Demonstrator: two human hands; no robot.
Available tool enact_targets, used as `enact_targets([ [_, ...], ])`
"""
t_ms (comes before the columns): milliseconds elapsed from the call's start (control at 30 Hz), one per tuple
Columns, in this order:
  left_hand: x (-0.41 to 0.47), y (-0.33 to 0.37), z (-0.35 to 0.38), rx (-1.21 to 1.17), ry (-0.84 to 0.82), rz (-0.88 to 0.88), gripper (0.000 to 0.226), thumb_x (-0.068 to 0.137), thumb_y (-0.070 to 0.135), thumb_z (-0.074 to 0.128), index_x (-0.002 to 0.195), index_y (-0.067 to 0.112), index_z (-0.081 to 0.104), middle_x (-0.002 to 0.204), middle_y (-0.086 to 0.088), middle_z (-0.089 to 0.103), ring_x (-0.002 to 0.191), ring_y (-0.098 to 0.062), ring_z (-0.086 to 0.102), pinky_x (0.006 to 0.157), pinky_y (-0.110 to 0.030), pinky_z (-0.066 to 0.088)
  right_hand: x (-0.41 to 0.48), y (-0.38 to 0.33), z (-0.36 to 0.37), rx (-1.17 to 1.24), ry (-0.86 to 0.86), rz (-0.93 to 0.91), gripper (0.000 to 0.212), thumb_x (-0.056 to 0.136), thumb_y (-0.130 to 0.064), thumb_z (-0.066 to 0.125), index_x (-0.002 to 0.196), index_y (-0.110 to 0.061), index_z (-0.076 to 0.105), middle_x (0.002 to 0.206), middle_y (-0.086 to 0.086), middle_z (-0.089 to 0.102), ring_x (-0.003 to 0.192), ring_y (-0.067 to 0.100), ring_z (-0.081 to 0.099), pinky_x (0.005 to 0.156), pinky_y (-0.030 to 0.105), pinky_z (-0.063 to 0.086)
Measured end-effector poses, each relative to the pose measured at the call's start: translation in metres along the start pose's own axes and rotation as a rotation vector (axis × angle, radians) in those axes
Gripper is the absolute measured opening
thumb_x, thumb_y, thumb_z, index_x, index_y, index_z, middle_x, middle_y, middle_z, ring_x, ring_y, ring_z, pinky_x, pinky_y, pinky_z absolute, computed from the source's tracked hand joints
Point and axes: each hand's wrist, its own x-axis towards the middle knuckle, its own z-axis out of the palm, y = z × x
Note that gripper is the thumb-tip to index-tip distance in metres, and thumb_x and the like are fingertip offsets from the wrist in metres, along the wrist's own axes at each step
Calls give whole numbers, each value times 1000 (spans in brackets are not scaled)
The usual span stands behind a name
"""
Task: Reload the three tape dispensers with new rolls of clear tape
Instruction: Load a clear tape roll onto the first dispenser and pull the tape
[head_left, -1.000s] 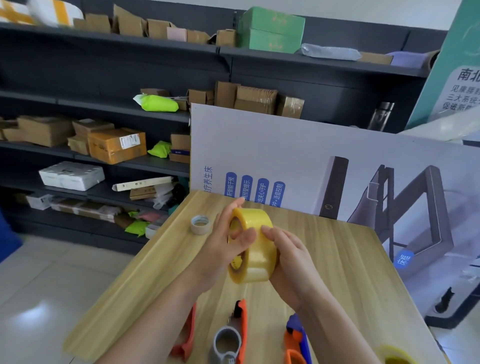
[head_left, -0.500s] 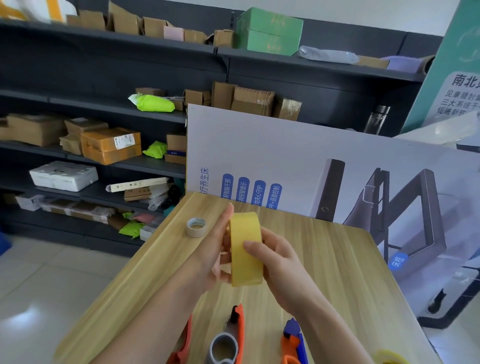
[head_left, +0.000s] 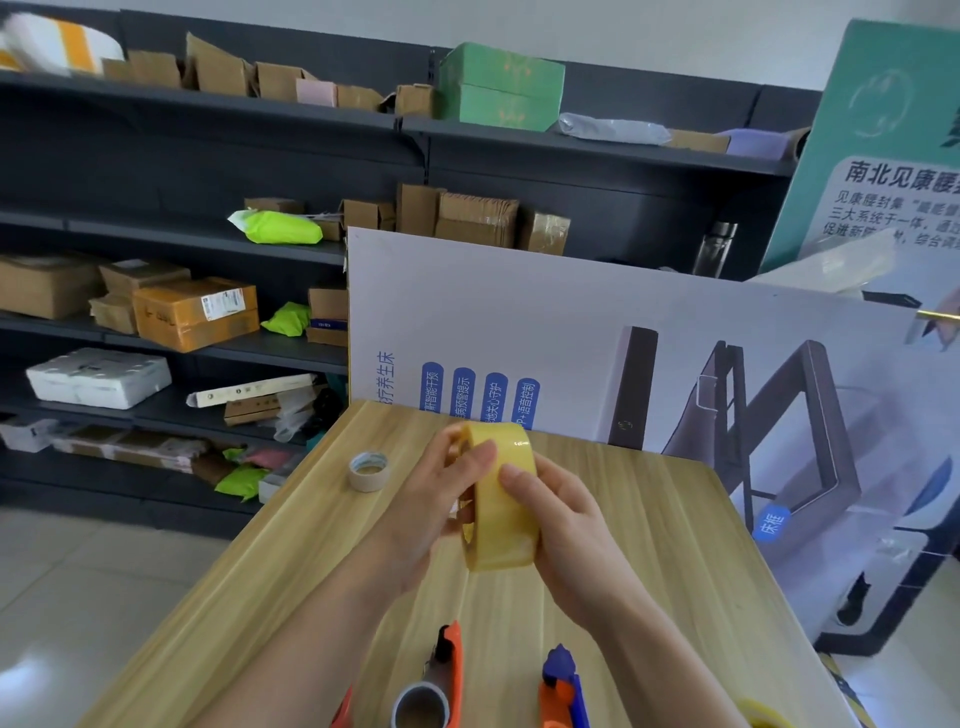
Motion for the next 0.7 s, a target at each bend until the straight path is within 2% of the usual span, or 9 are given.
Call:
enact_targets([
  [67,2,2,3,-34,20,-85,74,63,73,62,123,29,54,122,-12,62,112,-29,62,94,-56,49,0,-2,-3,-36,-26,-22,31,88,-26,58,117,-19,64,106,13,71,95,29,68,91,52,53],
  [167,3,5,3,-38,32,-104,80,60,77,63,122,27,56,121,-12,64,112,-28,62,96,-53,49,0,-4,-4,-55,-48,-51,31,88,-23,59,117,-17,63,106,15,70,94,29,67,89,53,52],
  [300,5,10,2,8,18,-7,64,67,70,66,115,29,57,107,-11,65,96,-25,64,85,-44,50,1,-2,-5,-48,-77,-79,28,89,-24,59,117,-21,64,103,8,72,93,25,68,87,46,54],
  [367,5,10,0,18,-10,78,58,67,62,67,116,33,56,108,-10,61,92,-21,62,79,-42,51,2,-2,-6,-45,-70,-88,28,88,-27,60,115,-22,65,100,10,73,90,26,69,85,43,56],
  [400,5,11,0,58,-19,137,55,66,58,66,116,37,55,109,-6,60,91,-17,62,75,-35,53,3,-2,-8,-34,-59,-85,28,88,-30,59,113,-23,67,99,10,73,88,25,70,82,39,58],
  [433,5,11,-1,109,-29,193,52,66,55,67,114,41,55,109,-2,60,90,-12,62,71,-27,53,4,-2,-10,-11,-35,-71,26,87,-33,57,109,-26,70,97,8,74,86,23,71,78,34,57],
  [500,4,11,0,169,-40,274,49,66,48,71,112,47,54,113,3,58,94,-6,62,71,-22,53,4,-2,-13,14,23,-25,24,87,-37,52,98,-40,73,94,-4,76,85,14,73,74,28,56],
  [600,4,8,0,230,-35,356,56,65,45,75,115,47,52,125,-2,51,106,-15,58,81,-31,54,5,1,-16,-13,48,-3,22,83,-45,51,87,-56,70,93,-20,73,91,3,69,80,29,55],
  [700,5,8,1,345,-38,429,57,65,45,76,116,49,49,129,-3,46,117,-23,50,94,-42,50,5,3,-18,-24,88,7,20,79,-49,52,88,-52,70,94,-14,73,95,6,67,86,34,54],
])
